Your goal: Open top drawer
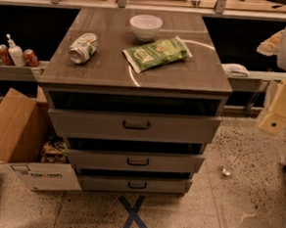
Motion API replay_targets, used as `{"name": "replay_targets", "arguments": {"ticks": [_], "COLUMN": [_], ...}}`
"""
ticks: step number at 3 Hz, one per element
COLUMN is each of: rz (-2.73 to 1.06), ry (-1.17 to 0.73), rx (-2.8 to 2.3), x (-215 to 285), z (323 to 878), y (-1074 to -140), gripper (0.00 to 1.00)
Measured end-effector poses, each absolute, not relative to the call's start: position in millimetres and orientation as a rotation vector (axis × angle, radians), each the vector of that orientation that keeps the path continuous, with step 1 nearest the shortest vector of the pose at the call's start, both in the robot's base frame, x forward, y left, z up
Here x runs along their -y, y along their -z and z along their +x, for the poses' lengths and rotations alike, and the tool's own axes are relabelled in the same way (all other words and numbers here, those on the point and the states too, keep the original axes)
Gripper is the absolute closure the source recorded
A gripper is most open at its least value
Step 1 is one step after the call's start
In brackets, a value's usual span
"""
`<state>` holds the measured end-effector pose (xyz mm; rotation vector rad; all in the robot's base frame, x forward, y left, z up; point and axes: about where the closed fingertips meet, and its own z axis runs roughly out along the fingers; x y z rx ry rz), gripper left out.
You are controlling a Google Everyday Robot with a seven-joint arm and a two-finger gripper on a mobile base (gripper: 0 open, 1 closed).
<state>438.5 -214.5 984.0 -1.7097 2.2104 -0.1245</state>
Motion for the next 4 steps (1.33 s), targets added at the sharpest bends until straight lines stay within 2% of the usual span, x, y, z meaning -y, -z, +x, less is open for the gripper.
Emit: {"name": "replay_targets", "arguments": {"ticks": [2,3,4], "rz": [-1.777,-1.877,-1.947], "ry": [0.105,0.016,-0.161], "rx": [-2.144,-2.041,-1.948], "x": [208,197,185], "z": [445,454,470], "y": [-960,-906,-835], "gripper": [0.0,0.0,0.0]}}
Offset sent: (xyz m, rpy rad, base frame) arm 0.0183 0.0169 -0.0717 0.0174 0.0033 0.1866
